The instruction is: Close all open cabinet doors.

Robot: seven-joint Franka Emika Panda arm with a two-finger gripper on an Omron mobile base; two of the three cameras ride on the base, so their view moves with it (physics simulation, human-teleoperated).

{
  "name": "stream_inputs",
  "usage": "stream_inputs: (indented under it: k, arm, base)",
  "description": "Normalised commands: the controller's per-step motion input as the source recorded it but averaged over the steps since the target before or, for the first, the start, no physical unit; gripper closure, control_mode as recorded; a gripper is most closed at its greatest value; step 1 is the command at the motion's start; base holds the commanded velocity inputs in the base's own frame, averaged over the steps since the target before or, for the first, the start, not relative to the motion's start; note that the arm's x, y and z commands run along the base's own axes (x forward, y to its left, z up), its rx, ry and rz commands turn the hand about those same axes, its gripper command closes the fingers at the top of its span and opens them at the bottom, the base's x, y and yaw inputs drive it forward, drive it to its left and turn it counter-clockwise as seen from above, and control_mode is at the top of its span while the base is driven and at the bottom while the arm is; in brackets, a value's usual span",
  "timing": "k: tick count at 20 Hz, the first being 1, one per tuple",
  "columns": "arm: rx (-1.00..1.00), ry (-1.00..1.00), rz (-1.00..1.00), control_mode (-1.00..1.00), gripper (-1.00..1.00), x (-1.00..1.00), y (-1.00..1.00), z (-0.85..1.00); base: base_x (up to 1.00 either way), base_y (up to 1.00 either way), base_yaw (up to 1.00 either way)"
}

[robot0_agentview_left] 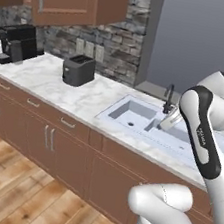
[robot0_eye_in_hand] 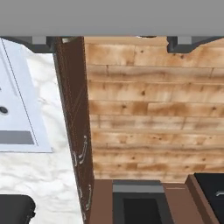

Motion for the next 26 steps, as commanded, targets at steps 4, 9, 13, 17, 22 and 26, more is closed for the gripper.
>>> stream_inputs:
  k: [4,9,13,17,22,26]
  arm:
    - [0.00,0.00,0.00,1.00,-1.00,0.00,0.00,0.00]
    - [0.00,0.00,0.00,1.00,-1.00,0.00,0.00,0.00]
    - [0.00,0.00,0.00,1.00,-1.00,0.00,0.00,0.00]
    - [0.00,0.00,0.00,1.00,-1.00,0.00,0.00,0.00]
    - [0.00,0.00,0.00,1.00,-1.00,0.00,0.00,0.00]
    - [0.00,0.00,0.00,1.00,-1.00,0.00,0.00,0.00]
  base:
    - [0.23,0.39,0.37]
    - [0.37,0.42,0.24]
    - [0.33,0.35,0.29]
    - [0.25,0.35,0.41]
    - [0.24,0.29,0.50]
    - [0.36,0.27,0.45]
